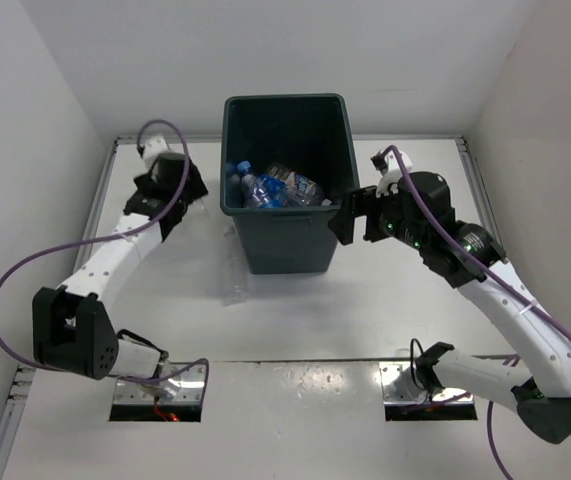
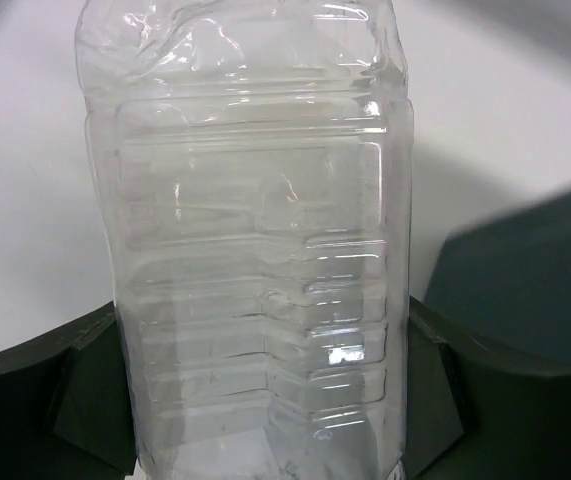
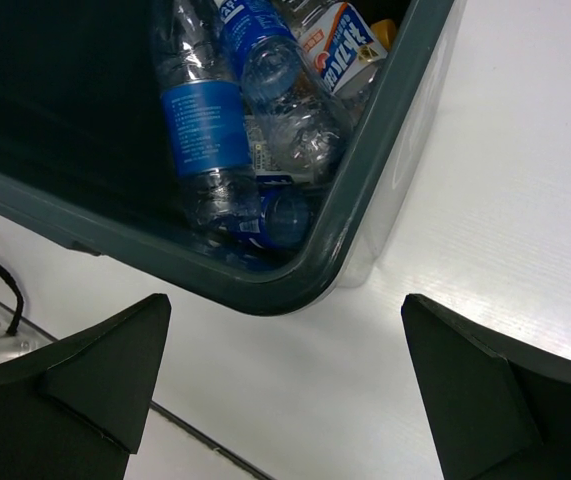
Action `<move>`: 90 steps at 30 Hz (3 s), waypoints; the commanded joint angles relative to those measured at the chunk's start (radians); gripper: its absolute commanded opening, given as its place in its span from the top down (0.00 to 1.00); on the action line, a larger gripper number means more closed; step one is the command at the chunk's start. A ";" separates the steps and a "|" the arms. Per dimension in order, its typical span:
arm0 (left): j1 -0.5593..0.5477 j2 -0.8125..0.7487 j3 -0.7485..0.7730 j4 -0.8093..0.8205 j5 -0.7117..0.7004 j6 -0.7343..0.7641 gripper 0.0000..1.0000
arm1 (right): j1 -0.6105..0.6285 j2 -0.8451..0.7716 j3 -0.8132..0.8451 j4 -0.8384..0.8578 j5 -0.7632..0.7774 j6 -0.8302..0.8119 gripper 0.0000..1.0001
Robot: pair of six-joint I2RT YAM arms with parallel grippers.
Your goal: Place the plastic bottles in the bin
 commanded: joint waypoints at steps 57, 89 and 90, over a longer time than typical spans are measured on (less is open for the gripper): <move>-0.416 -0.012 0.554 0.323 0.315 0.323 0.00 | 0.017 0.006 -0.002 0.024 0.146 0.026 0.00; 0.245 -0.210 -0.348 0.397 0.469 -0.142 0.00 | 0.027 -0.040 -0.038 0.024 0.186 0.017 0.00; 0.236 -0.210 -0.363 0.397 0.469 -0.141 0.00 | 0.027 -0.040 -0.038 0.024 0.195 0.017 0.00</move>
